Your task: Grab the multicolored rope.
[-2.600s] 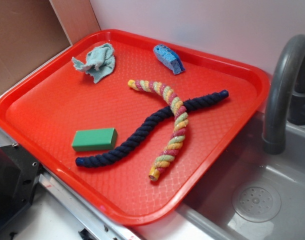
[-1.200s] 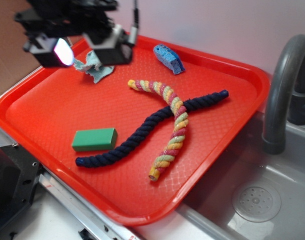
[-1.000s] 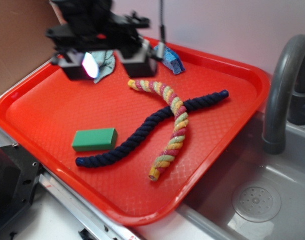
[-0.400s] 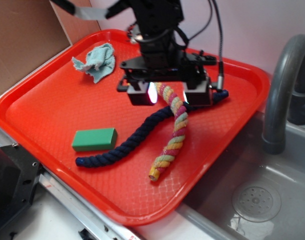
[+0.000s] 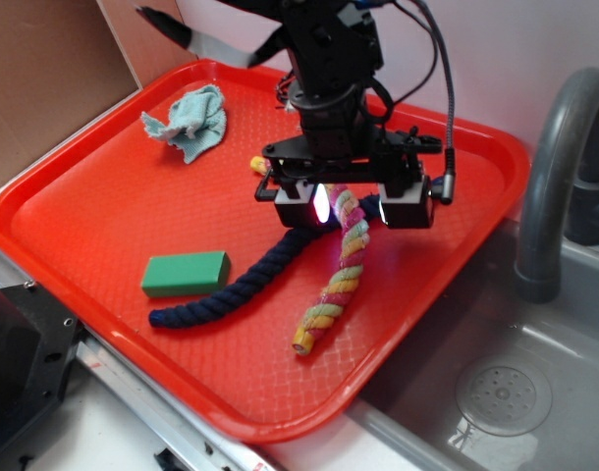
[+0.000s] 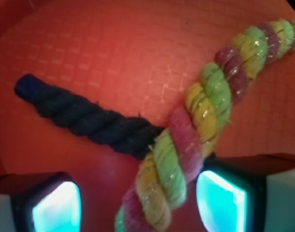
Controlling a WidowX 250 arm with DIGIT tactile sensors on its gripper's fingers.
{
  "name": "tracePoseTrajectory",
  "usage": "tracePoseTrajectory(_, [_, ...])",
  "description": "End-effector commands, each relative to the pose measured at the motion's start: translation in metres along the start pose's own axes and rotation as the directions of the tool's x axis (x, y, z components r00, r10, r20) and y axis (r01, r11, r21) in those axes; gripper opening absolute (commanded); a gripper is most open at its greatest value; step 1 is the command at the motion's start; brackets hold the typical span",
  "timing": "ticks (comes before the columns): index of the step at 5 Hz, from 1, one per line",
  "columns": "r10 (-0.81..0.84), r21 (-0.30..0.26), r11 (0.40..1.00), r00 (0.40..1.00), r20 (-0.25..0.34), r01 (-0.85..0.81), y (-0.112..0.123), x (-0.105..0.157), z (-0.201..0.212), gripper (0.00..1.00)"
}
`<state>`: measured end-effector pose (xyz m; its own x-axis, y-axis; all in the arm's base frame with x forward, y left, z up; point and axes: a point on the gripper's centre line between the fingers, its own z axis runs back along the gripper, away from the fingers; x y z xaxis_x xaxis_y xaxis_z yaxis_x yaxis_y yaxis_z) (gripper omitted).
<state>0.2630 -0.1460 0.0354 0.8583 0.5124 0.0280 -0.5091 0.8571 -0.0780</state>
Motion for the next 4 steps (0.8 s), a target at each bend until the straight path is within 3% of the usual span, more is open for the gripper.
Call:
tracePoseTrajectory(1, [0.008, -0.007, 1.000, 1.000, -0.006, -0.008, -0.007, 0.005, -0.001, 0.00])
tracePoseTrajectory(4, [-0.035, 0.008, 0.999, 0.999, 0.009, 0.035, -0.002, 0.004, 0.017, 0.00])
